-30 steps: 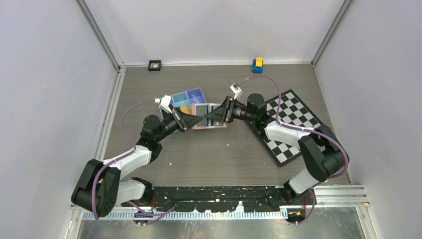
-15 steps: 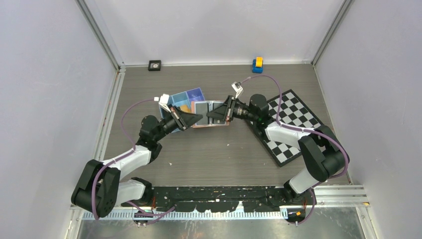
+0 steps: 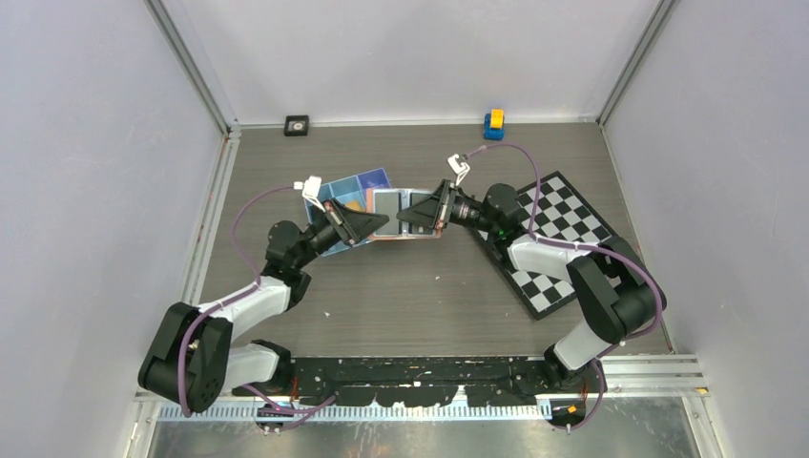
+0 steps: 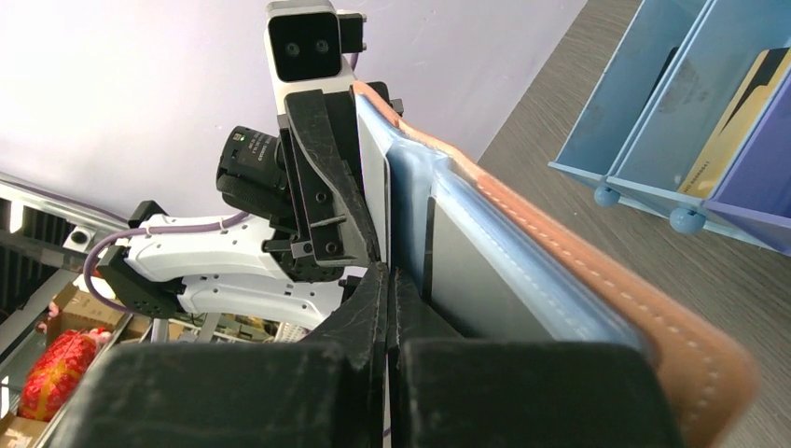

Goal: Take the credit cards out of the card holder
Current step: Remove the credit card from the card holder.

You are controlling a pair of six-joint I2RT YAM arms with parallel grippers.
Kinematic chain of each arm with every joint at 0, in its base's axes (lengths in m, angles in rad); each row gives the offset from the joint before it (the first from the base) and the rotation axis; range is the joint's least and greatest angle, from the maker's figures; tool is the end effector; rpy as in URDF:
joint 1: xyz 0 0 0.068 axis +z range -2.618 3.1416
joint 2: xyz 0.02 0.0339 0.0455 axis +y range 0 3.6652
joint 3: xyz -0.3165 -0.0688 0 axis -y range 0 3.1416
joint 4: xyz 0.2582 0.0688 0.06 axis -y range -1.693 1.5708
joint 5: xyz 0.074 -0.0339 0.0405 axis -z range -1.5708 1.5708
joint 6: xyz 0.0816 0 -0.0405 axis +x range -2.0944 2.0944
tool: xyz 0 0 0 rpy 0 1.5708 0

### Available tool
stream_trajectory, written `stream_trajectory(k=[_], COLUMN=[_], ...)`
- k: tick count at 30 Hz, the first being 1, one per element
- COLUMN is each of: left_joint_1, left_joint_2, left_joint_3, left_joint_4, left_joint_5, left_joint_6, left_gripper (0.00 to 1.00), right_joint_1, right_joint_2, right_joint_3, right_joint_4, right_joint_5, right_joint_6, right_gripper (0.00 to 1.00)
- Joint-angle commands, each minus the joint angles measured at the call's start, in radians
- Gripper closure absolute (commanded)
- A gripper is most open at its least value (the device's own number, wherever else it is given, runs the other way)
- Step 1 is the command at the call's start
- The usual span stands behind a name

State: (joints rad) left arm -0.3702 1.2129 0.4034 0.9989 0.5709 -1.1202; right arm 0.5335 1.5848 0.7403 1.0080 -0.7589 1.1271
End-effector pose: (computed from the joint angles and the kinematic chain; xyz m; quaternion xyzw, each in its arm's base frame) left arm 0.2365 -0.1391 0.2913 -0.0219 0.6483 -0.6334 0.4219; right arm 0.2919 0.2376 0.2985 -0.0943 0.6573 0.6845 0.3009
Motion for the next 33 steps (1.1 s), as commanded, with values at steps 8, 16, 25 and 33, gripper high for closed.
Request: stream_trajectory(k=[8, 16, 25, 33], left_joint_1=[0.045, 0.066, 0.082, 0.082], left_joint_2=[-0.027, -0.080, -0.147, -0.136], left_joint_3=[-0.021, -0.054, -0.080, -0.072], left_joint_4=[0.069, 0.066, 0.035, 0.035], left_joint_5=[-0.008, -0.046, -0.085, -0.071], left_joint_6=[-0.026, -0.021, -0.014, -0.015], left_gripper=[0.87, 1.00, 1.00, 1.00], right_joint_1=[-0.001, -0.004, -0.006, -0.006], right_joint_2=[-0.029, -0.018, 0.005, 0.010], right_joint_3=[0.032, 0.042, 0.046, 0.046], right_joint_4=[-0.099, -0.121, -0.123, -0.110], right_joint_5=[0.022, 0.020, 0.023, 0.021], right_joint_6=[-0.063, -0.064, -0.062, -0.052], right_gripper=[1.00, 0.99, 0.99, 1.00])
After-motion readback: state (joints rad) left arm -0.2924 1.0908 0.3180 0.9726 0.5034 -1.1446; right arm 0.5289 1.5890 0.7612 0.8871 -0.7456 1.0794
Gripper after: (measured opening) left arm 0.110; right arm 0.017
